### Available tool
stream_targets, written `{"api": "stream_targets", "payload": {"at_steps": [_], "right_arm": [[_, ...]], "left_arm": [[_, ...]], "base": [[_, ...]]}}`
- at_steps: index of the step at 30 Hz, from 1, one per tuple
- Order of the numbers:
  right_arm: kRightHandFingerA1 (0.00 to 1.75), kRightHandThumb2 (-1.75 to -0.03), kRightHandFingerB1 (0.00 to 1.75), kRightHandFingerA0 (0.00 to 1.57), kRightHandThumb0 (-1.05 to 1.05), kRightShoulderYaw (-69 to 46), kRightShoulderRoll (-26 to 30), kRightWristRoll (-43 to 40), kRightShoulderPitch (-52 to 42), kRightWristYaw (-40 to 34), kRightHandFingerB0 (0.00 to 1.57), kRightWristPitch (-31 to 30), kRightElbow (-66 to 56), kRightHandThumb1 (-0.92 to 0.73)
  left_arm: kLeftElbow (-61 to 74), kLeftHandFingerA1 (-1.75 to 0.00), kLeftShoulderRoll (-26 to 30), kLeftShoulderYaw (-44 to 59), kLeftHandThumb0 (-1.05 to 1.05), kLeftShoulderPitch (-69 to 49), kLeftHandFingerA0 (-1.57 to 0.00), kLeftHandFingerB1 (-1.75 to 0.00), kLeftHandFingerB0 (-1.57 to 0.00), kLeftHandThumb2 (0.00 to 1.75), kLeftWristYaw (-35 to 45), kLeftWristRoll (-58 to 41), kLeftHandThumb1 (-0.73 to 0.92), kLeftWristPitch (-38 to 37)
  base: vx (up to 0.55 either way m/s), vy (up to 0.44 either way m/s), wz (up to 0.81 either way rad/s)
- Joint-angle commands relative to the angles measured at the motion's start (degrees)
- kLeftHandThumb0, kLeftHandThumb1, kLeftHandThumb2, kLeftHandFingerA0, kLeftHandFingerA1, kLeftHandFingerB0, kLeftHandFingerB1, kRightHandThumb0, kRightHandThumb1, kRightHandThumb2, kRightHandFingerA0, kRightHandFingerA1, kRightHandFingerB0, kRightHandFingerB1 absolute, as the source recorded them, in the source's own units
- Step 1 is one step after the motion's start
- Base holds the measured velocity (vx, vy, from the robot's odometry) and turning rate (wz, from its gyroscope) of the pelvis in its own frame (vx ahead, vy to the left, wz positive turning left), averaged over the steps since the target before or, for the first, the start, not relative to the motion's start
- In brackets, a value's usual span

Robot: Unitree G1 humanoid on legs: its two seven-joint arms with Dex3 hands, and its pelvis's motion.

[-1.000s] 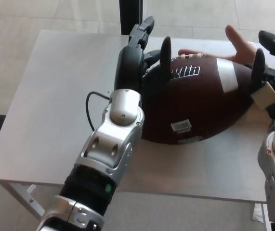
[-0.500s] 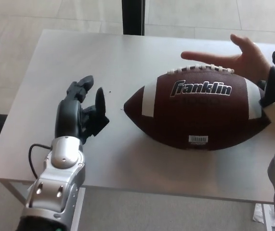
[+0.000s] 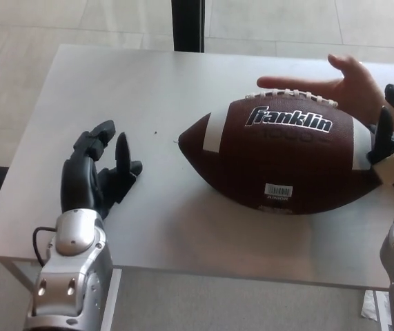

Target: The robot uses both its hands to grab the left and right ends of a football kept in the middle of the desk infront of it, lifts it up and places it in the palm of a person

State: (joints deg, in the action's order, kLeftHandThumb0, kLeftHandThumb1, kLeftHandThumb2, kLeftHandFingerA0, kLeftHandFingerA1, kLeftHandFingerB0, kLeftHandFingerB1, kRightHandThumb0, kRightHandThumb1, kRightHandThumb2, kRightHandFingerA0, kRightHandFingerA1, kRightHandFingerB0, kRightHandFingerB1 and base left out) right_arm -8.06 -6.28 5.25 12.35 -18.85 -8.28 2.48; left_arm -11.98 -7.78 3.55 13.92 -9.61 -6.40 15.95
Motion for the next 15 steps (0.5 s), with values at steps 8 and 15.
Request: {"api": "stream_targets", "payload": {"at_steps": [8,15], "right_arm": [[0.50,-0.66,0.36,0.64,-0.85,2.75,-0.07,-1.55,0.98,3.77,0.48,-0.40,1.21,-0.84],[0.51,-0.66,0.35,0.64,-0.81,2.44,0.60,-1.92,1.38,4.30,0.46,-1.01,1.22,-0.85]], "left_arm": [[-12.34,-0.57,-6.97,6.96,-1.04,5.65,-0.49,-0.29,-0.20,0.78,14.22,-15.11,0.92,3.69],[-17.46,-0.58,-5.01,6.72,-1.05,9.78,-0.52,-0.29,-0.19,0.79,16.00,-13.59,0.92,3.16]], "base": [[0.00,0.000,0.00],[0.00,0.000,0.00]]}}
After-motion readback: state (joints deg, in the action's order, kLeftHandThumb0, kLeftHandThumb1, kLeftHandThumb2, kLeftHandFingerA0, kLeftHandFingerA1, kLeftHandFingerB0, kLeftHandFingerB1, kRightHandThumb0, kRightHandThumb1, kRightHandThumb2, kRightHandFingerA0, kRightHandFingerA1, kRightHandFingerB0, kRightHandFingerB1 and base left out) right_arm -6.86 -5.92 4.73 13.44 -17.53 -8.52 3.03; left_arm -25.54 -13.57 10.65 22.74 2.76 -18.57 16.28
